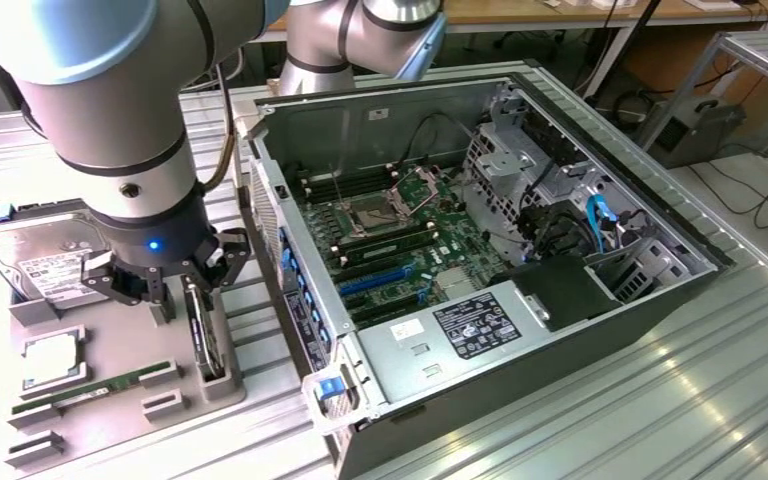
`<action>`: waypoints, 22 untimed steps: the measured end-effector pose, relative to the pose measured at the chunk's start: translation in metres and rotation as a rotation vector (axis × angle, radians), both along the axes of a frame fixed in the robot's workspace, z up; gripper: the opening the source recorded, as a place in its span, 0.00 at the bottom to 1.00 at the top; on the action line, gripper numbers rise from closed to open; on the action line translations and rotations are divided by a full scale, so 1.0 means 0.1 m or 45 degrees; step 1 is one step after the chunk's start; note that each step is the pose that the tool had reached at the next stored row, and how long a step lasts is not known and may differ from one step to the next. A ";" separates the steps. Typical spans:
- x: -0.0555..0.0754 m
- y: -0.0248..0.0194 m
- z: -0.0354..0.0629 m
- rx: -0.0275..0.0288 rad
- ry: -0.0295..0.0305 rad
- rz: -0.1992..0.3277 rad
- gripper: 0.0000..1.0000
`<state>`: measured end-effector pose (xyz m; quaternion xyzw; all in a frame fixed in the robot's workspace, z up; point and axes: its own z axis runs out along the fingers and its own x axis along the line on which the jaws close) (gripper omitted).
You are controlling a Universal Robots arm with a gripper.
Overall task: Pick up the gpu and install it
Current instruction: 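Pick up the gpu and move the gpu toward the slot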
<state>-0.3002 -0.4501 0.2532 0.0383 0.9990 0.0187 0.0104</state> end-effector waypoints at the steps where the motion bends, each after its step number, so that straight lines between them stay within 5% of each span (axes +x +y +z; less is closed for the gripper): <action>1: 0.00 0.000 0.000 0.0000 0.0000 0.000 0.42; 12: 0.00 0.000 -0.019 0.0002 -0.0018 0.000 0.42; 22: 0.00 0.000 -0.060 -0.0013 -0.0158 -0.001 0.42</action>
